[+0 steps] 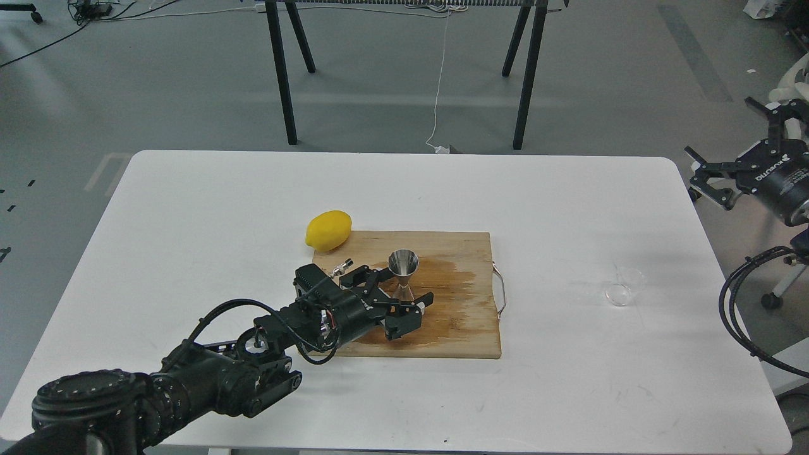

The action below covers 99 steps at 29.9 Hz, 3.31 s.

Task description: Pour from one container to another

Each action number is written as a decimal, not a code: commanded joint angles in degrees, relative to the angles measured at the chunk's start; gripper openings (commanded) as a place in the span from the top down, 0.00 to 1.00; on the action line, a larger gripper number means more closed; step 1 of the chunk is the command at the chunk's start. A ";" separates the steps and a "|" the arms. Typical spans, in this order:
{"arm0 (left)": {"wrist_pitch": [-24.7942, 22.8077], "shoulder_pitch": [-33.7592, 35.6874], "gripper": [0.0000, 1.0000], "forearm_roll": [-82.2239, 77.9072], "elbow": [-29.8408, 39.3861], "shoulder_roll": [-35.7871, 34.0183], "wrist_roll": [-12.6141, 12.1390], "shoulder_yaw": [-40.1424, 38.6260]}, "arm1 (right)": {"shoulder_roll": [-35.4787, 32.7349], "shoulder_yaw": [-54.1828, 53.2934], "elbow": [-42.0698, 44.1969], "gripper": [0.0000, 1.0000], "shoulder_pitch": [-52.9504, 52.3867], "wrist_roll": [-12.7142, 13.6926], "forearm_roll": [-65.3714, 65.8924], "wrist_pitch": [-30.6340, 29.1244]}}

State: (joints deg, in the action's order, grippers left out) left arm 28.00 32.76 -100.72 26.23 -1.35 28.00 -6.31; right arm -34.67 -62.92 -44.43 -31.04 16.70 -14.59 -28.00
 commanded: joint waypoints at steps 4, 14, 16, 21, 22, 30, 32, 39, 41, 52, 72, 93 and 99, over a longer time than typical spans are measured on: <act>0.00 -1.03 0.02 0.00 0.84 -2.34 0.00 -0.20 | 0.04 -0.01 -0.13 0.01 -0.07 0.00 0.00 0.00; 0.00 -1.48 0.03 0.53 6.71 -8.82 0.00 -1.51 | -0.13 -0.10 -0.22 0.01 -0.86 0.00 0.00 0.00; 0.00 -1.13 0.05 2.10 11.01 -13.13 0.00 -3.87 | -0.13 -0.10 -0.31 0.01 -0.86 0.00 0.00 0.00; 0.00 1.77 0.06 13.60 21.65 -27.44 0.00 -11.43 | -0.13 -0.80 -0.31 0.01 -0.95 0.00 0.00 0.00; 0.00 2.82 0.06 16.23 23.15 -29.74 0.00 -13.10 | -0.05 -0.71 -0.39 0.01 -1.21 -0.08 0.00 0.00; -32.05 7.05 0.04 39.53 24.66 -41.96 0.00 -27.26 | 0.83 3.84 -1.88 0.01 -6.04 0.09 0.09 0.00; -45.51 7.14 0.04 43.92 24.57 -44.51 0.00 -27.79 | 1.45 6.83 -2.94 0.01 -7.71 0.09 0.00 0.00; -56.00 5.56 0.04 60.26 23.78 -48.48 0.00 -27.62 | 4.70 6.15 -5.67 0.01 -10.26 0.09 -10.50 0.00; -56.00 5.56 0.03 66.85 23.43 -48.66 0.00 -27.53 | 4.09 5.36 -6.45 0.02 -9.92 0.00 -18.24 0.00; -56.00 3.72 0.02 74.36 23.16 -48.75 0.00 -27.00 | -2.06 -17.39 -27.80 0.02 18.88 -1.05 -33.13 16.28; -56.00 0.46 0.01 74.00 23.16 -46.81 0.00 -26.74 | -2.42 -24.54 -45.31 0.03 44.93 -8.26 -31.38 51.91; -56.00 -1.21 0.01 74.00 23.16 -46.11 0.00 -26.83 | 6.81 -10.12 -31.61 0.03 30.88 -10.10 -22.94 52.17; -56.00 -1.21 0.01 74.09 23.16 -46.11 0.00 -26.91 | 9.18 -6.87 -27.47 0.03 26.39 -10.10 -21.71 52.08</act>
State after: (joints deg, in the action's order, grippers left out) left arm -28.00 31.55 -26.72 49.39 -47.46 28.00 -33.15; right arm -26.67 -71.12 -73.66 -2.77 6.59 -37.13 24.10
